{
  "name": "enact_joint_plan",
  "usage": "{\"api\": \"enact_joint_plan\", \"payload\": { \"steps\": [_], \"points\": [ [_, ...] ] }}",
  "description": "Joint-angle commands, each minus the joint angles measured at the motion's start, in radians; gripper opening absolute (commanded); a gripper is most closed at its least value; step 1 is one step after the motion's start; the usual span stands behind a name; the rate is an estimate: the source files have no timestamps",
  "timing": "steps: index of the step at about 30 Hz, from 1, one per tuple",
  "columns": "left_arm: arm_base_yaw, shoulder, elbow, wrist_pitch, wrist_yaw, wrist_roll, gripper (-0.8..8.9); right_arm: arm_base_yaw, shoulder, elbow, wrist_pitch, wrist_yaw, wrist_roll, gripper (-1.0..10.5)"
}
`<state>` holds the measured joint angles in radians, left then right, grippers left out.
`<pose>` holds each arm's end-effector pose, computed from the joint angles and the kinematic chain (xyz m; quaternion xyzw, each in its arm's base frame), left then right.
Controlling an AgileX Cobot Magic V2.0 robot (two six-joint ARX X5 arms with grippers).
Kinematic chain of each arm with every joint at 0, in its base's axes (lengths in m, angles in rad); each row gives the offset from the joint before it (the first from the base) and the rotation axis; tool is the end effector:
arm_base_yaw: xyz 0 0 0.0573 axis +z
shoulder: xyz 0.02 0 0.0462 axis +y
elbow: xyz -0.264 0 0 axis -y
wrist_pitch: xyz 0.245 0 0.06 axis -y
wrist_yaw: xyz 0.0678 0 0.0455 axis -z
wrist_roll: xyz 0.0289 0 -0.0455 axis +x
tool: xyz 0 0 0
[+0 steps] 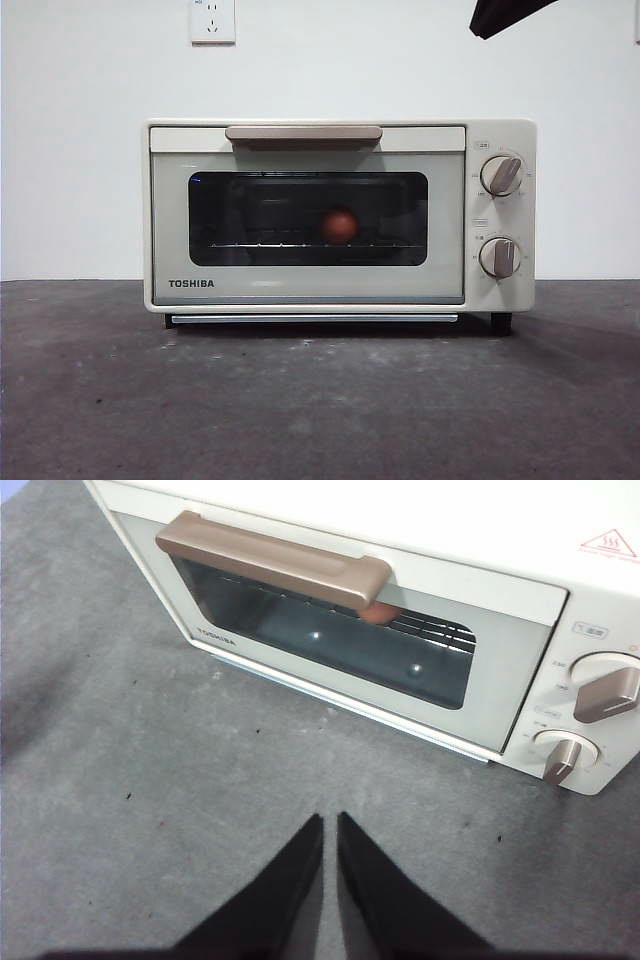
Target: Eggoven
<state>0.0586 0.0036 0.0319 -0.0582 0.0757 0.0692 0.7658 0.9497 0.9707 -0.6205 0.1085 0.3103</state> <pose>0.0957 0.0034 0.1685 0.0336 0.0146 -0.0091 0.9993 0.1389 0.1293 0.3289 0.0162 0.3120 0.2633 0.9127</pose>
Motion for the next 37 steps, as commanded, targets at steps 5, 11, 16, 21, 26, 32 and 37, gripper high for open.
{"api": "enact_joint_plan", "payload": {
  "steps": [5, 11, 16, 21, 26, 32, 37],
  "points": [
    [0.002, -0.001, -0.029, -0.108, -0.003, 0.012, 0.08, 0.009, 0.008, 0.007, 0.008, 0.005, -0.011, 0.1],
    [0.002, -0.001, -0.028, -0.123, -0.002, 0.012, 0.08, 0.009, 0.008, 0.007, 0.008, 0.005, -0.011, 0.1],
    [0.002, 0.0, -0.028, -0.123, -0.002, 0.012, 0.08, 0.009, 0.008, 0.007, 0.008, 0.005, -0.011, 0.1],
    [0.002, 0.0, -0.028, -0.123, -0.002, 0.012, 0.08, 0.009, 0.008, 0.007, 0.008, 0.005, -0.011, 0.1],
    [0.002, 0.0, -0.028, -0.123, -0.002, 0.012, 0.08, 0.009, 0.008, 0.007, 0.008, 0.005, -0.012, 0.1],
    [0.002, 0.0, -0.028, -0.122, -0.002, 0.012, 0.08, -0.048, -0.074, 0.005, 0.025, 0.106, -0.074, 0.1],
    [0.002, 0.0, -0.028, -0.123, -0.002, 0.012, 0.08, -0.233, -0.224, -0.108, 0.188, 0.04, -0.113, 0.1]
  ]
}}
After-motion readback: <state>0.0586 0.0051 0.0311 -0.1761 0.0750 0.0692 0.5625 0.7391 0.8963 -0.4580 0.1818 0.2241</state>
